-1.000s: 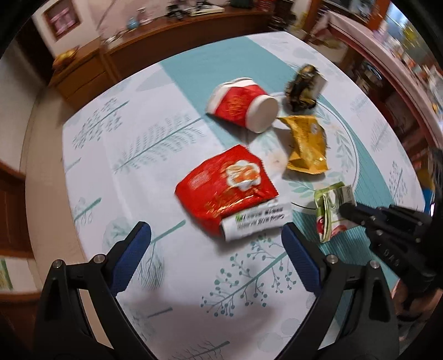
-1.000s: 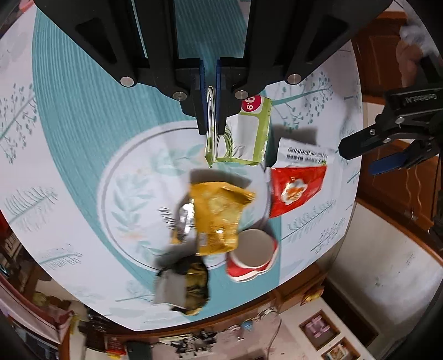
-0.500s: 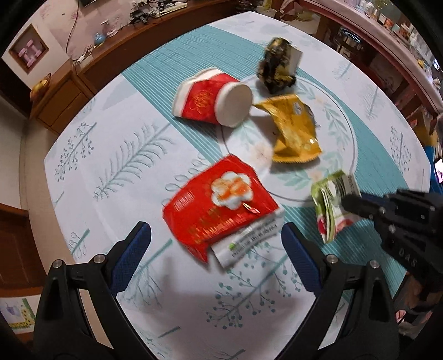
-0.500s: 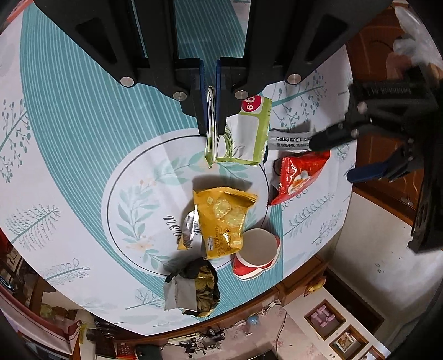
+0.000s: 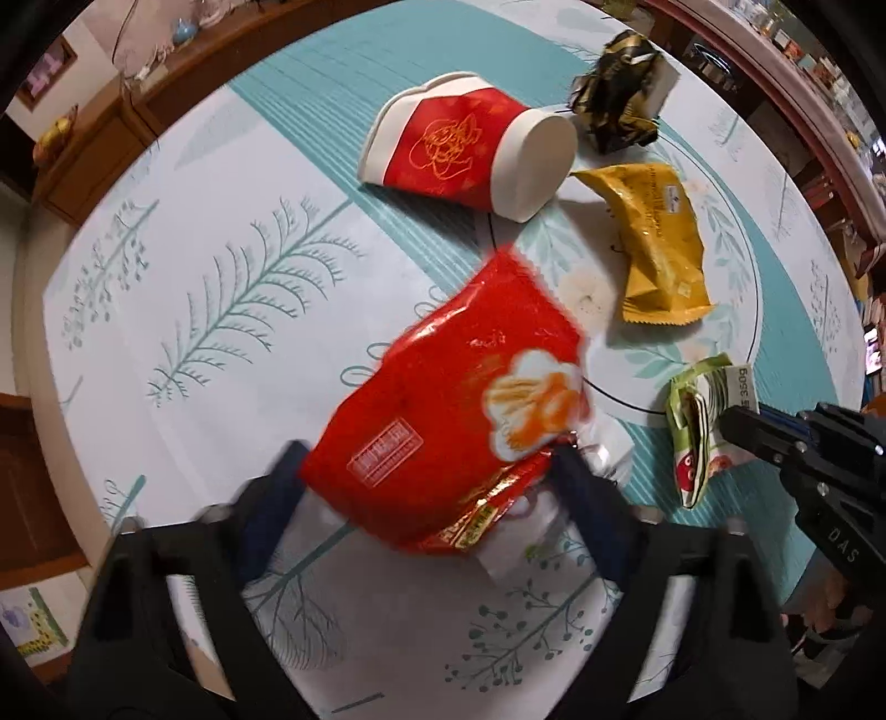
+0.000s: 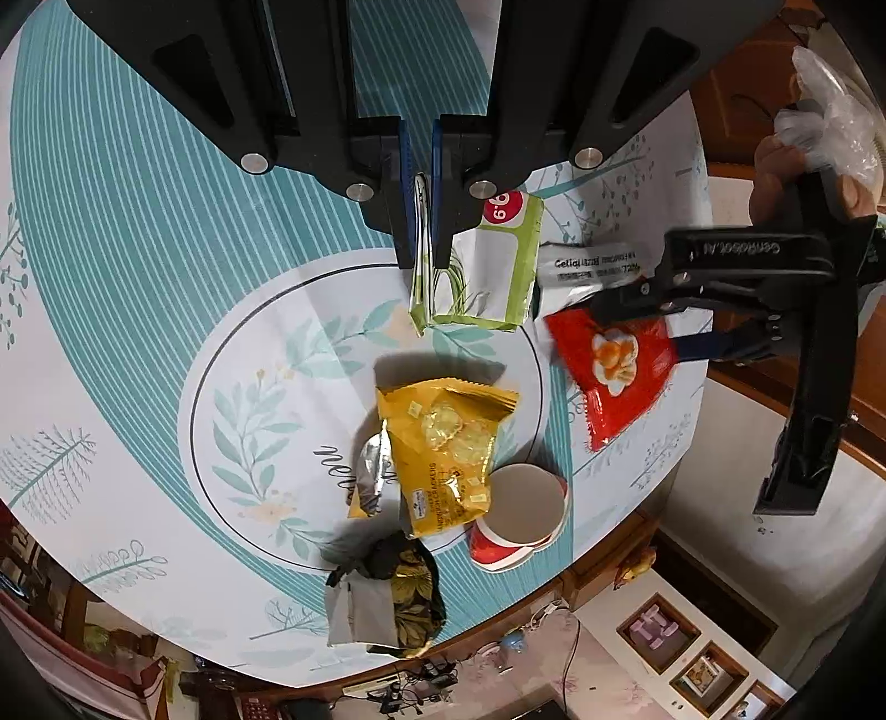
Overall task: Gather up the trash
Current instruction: 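Grasp the red snack bag with the left gripper and lift it, then carry the green-white bag and red bag off the table to the bin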
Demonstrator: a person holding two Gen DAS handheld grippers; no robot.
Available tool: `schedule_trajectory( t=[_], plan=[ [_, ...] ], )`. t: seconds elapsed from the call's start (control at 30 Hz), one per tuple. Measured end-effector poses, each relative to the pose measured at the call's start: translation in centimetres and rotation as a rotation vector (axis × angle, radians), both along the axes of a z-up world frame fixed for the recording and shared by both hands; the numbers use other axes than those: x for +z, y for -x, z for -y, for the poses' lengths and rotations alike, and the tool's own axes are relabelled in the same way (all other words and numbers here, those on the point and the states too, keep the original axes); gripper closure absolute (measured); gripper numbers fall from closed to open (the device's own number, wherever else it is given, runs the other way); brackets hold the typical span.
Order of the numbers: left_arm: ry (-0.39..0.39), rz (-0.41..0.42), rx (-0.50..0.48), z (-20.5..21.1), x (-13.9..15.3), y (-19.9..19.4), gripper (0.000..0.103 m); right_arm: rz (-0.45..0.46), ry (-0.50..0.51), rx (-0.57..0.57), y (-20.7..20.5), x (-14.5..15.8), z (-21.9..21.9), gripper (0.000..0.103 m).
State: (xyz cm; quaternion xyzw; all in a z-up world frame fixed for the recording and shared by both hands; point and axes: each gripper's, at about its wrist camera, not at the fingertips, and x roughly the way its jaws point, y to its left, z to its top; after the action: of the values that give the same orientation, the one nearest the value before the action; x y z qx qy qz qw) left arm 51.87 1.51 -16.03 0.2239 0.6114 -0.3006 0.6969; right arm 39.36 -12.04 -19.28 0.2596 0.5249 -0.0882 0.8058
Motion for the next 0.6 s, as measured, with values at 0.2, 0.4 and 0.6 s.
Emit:
schedule_trajectory(
  t=[0.2, 0.4, 0.6],
  plan=[
    [0.05, -0.044, 0.059, -1.0, 0.4, -1.0, 0.065, -0.003, -0.002, -0.01, 0.0, -0.1, 0.0, 0.098],
    [0.048, -0.018, 0.108, -2.5, 2.0, -0.4, 0.079, 0.005, -0.002, 0.0, 0.2, 0.3, -0.2, 0.098],
    [0.105, -0.041, 0.198, -4.5, 4.5, 1.4, 0.088, 0.023, -0.01, 0.019, 1.0, 1.6, -0.5, 0.098]
  ],
)
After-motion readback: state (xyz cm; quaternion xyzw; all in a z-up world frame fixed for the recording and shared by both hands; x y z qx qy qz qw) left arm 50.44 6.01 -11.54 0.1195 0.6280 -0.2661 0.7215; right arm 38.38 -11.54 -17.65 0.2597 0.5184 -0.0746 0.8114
